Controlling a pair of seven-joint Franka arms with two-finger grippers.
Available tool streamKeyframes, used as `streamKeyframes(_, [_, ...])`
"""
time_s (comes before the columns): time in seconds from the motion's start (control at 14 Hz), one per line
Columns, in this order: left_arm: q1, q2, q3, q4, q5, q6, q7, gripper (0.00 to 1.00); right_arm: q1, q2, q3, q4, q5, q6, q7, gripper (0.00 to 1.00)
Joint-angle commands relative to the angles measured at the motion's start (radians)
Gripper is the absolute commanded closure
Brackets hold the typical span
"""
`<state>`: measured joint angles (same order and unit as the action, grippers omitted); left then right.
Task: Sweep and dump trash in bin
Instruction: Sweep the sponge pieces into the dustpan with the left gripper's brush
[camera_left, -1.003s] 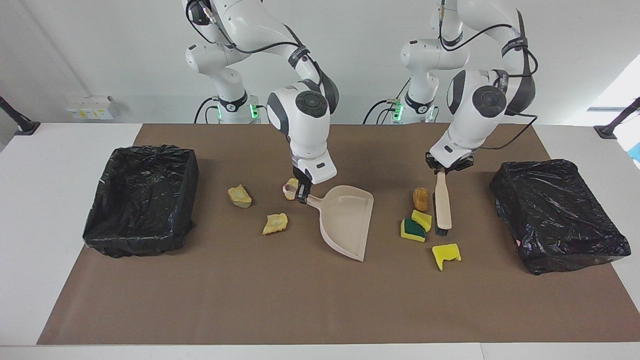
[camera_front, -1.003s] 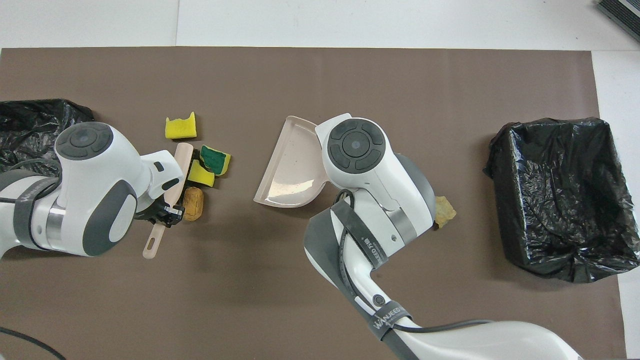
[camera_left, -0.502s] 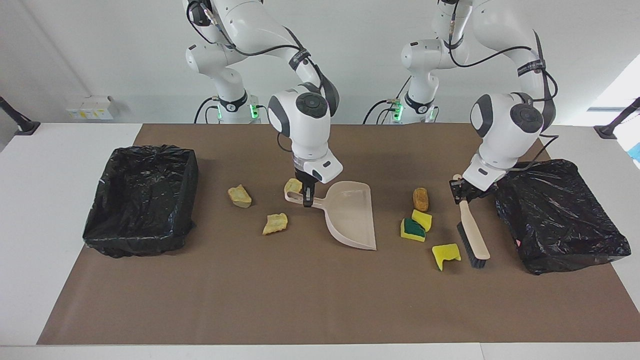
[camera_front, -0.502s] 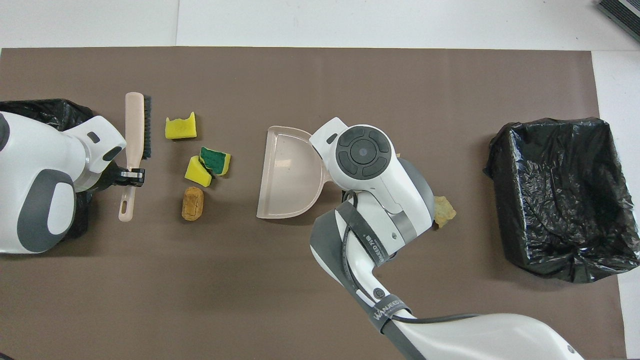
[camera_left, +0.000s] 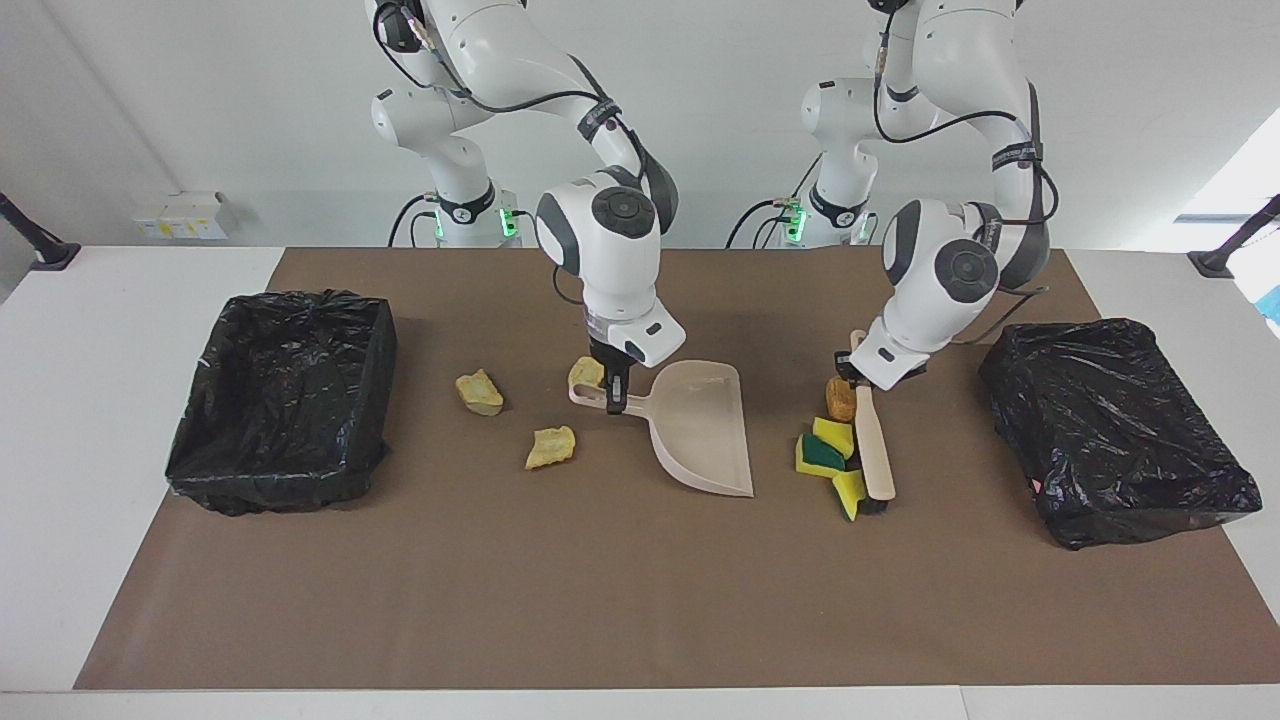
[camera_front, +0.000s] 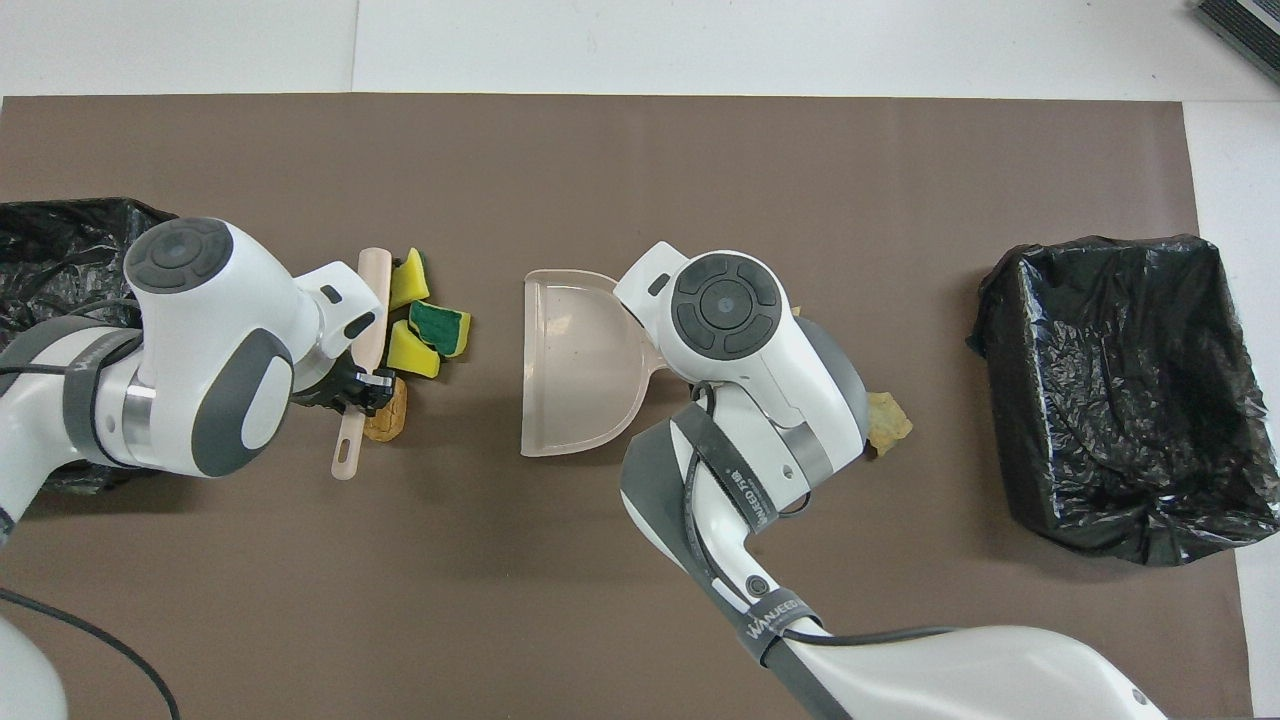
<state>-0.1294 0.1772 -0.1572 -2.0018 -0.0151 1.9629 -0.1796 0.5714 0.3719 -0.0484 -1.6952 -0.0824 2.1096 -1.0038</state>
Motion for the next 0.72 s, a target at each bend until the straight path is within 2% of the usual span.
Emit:
streamKeyframes(0.0, [-0.079, -0.050, 0.013, -0.055, -0.080, -0.015, -0.028, 1.00, -0.004, -0.011, 0.004, -0.021, 0.007, 0.001, -0.036, 1.00])
streamKeyframes(0.36, [-0.206, -0.062, 0.011, -0.031, -0.198, -0.039, -0.047, 1.00, -0.005, -0.013, 0.004, -0.029, 0.009, 0.003, -0.030, 1.00])
streamKeyframes(0.64, [-0.182, -0.183, 0.027, 0.017, -0.275, -0.165, -0.050, 1.00, -0.010, -0.013, 0.004, -0.027, 0.009, -0.002, -0.030, 1.00])
